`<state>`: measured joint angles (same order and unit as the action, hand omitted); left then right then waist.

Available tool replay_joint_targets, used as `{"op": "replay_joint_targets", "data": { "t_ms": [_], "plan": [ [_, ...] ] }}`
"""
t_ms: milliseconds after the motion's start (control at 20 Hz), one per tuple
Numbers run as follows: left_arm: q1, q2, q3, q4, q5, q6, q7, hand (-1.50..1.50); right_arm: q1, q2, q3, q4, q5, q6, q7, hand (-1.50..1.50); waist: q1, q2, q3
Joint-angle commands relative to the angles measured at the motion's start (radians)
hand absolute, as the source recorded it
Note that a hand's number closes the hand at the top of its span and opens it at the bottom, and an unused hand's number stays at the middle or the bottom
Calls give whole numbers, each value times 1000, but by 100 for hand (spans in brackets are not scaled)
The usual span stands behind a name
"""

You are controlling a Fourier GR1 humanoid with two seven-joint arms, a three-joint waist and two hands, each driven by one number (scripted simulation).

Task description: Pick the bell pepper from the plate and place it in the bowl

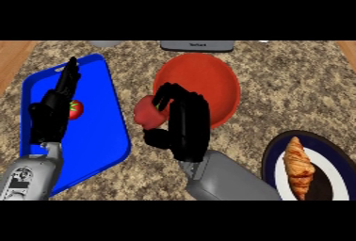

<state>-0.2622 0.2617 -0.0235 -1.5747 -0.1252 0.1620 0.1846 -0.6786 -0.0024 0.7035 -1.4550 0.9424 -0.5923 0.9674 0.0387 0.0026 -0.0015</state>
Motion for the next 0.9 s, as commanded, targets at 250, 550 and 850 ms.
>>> {"op": "replay_joint_targets", "data": {
  "t_ms": [250, 550, 850],
  "plan": [
    [31, 11, 34, -5, 27, -33, -20, 0, -224, 2, -181, 448, 23, -92, -86, 150, -12, 4, 1],
    [33, -9, 23, -22, -6, -11, -12, 0, -261, -24, -240, 665, 73, -100, -167, 150, -21, 2, 1],
    [38, -4, 37, -9, 9, -32, -39, 0, -252, -61, -427, 856, -143, -253, -425, 150, 1, 15, 3]
  ]
}}
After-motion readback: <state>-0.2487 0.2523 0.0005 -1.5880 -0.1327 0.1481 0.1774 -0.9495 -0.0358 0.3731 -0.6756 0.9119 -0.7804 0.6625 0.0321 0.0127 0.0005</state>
